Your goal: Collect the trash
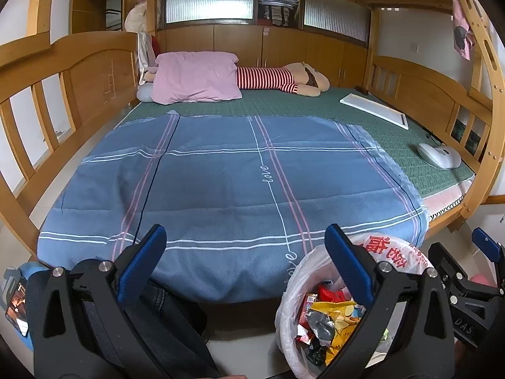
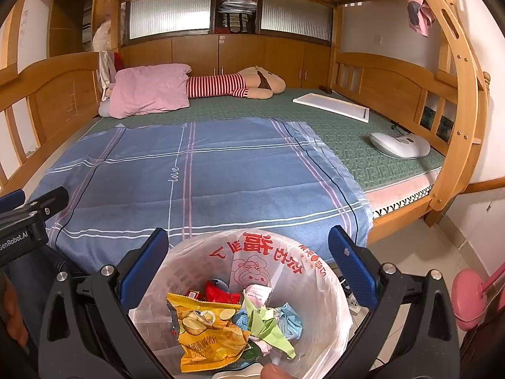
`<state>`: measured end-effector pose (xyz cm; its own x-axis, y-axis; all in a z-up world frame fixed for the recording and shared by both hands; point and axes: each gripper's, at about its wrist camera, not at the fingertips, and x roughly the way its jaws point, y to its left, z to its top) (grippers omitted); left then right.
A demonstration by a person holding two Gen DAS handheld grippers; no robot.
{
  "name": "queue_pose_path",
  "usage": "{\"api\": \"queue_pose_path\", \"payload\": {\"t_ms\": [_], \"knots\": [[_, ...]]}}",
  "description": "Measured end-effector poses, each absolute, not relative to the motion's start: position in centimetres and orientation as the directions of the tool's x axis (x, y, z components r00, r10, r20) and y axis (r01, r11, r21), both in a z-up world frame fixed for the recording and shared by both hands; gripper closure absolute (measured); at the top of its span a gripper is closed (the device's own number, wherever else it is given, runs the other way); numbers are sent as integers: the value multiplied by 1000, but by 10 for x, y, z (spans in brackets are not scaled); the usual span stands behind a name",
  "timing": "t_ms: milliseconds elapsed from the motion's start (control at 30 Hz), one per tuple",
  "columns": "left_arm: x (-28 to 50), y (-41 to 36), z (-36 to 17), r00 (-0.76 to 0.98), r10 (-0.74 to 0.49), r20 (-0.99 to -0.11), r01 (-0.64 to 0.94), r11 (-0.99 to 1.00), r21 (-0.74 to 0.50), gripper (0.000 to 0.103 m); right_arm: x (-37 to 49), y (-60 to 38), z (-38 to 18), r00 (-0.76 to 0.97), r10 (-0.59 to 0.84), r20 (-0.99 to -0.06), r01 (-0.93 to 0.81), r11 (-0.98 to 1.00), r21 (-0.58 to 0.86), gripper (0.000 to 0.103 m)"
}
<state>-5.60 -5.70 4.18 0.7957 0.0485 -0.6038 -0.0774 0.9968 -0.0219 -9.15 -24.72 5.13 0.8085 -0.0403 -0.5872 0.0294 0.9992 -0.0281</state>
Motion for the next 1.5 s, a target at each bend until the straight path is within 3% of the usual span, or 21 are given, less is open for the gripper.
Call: {"api": "queue_pose_path", "payload": {"t_ms": [1500], "knots": [[-53, -63, 30, 783, 19, -622, -56, 998, -39, 3, -81, -250, 38, 783, -56, -620, 60, 998, -15, 4]]}}
